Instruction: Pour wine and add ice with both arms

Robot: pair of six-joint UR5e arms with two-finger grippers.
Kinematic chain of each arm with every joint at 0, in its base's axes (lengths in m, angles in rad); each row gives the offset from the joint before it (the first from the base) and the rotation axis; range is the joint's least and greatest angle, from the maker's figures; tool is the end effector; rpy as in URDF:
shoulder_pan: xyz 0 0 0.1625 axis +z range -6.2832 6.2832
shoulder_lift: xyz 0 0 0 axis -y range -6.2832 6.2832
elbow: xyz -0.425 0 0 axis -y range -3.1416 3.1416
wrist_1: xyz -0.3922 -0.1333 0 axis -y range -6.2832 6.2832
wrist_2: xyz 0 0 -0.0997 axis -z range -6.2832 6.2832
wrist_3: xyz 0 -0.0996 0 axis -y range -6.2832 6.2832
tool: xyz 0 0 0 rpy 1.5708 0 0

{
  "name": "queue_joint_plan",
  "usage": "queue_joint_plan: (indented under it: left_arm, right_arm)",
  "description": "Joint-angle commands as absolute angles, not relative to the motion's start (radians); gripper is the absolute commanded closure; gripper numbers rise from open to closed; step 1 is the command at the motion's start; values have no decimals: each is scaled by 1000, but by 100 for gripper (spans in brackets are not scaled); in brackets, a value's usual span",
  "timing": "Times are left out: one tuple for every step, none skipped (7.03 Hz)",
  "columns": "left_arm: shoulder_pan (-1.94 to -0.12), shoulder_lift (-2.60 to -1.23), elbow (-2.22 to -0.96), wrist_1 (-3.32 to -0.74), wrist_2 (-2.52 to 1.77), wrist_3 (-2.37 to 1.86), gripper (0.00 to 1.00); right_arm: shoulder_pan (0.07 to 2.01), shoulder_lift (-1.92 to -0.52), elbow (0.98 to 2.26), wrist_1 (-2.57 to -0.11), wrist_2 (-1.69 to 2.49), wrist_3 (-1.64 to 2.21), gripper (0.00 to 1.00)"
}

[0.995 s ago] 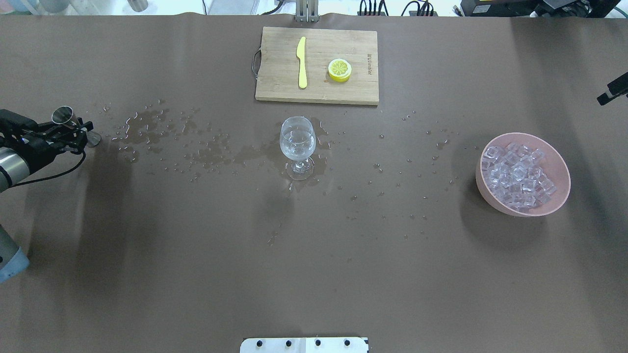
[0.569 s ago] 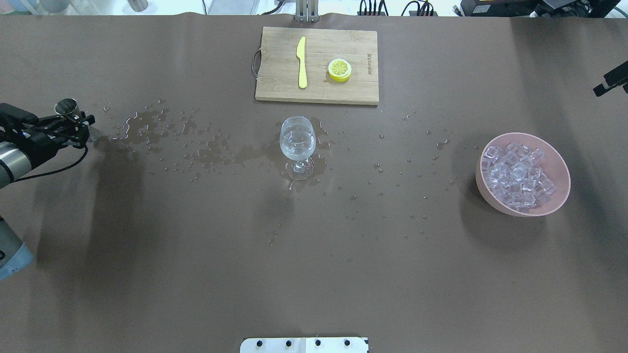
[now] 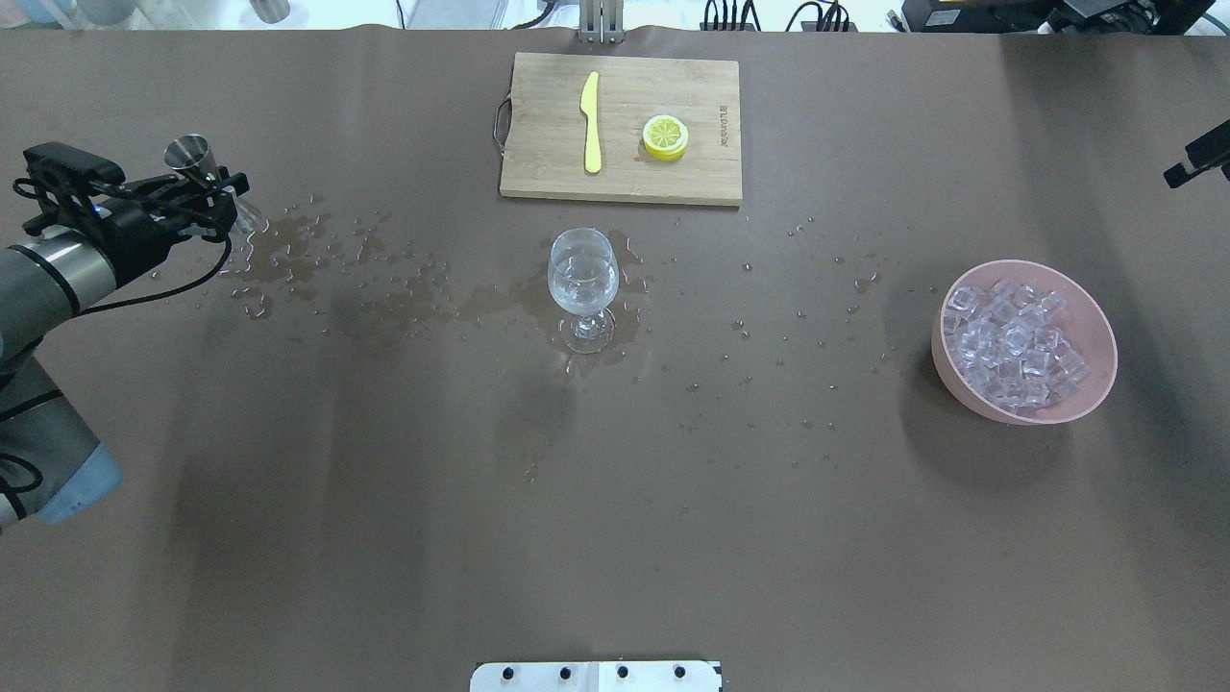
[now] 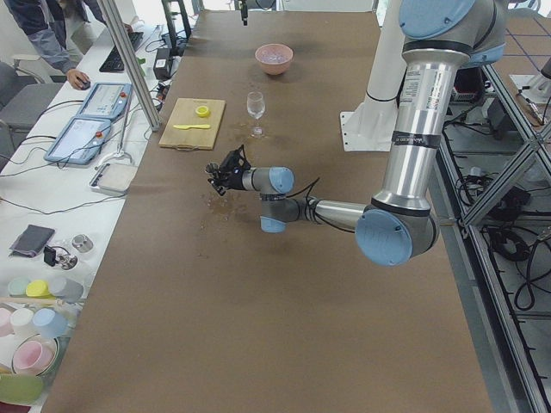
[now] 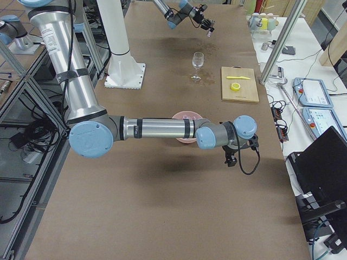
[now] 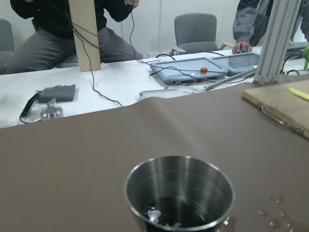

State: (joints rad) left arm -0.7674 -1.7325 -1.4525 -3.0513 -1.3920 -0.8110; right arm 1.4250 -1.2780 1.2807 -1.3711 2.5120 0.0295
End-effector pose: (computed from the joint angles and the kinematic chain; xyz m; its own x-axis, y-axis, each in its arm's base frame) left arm 0.3002 -0.4994 0.4699 0.5831 0.3793 -0.7184 0.5648 0.4465 0.6941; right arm -0.0385 -0.6254 0.6058 0.5629 -0.2176 0.7974 0.1258 0.9760 0.1776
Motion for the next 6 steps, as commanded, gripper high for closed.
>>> queue_joint_plan:
  left_arm:
    - [-683,-1749,-1604,-2898,-1385,-693,100]
    - [-654,-1781,-1611,-2895,-1338,-470,100]
    - [-581,-1808,-1614,-2881,-1269,-404,100]
    - [-533,-1900,-1614,-2811,-1240,-390,100]
    - [-490,-1999,-1656,-2631,-1189,-350,100]
    - [-457,-2060,-1708,-2449,-1121,-250,100]
  right_arm:
    - [1425,-1285,1281,-1368,2514,20,0]
    - [1425,-1282,1281,-1371,2517,23,0]
    - [1425,-1284,1281,-1370,2548,23,0]
    - [1424,-1282,1281,-1370,2556,26,0]
    - [1425,-1281,1279,-1371,2556,25,0]
    - [1425,-1278,1281,-1371,2557,25,0]
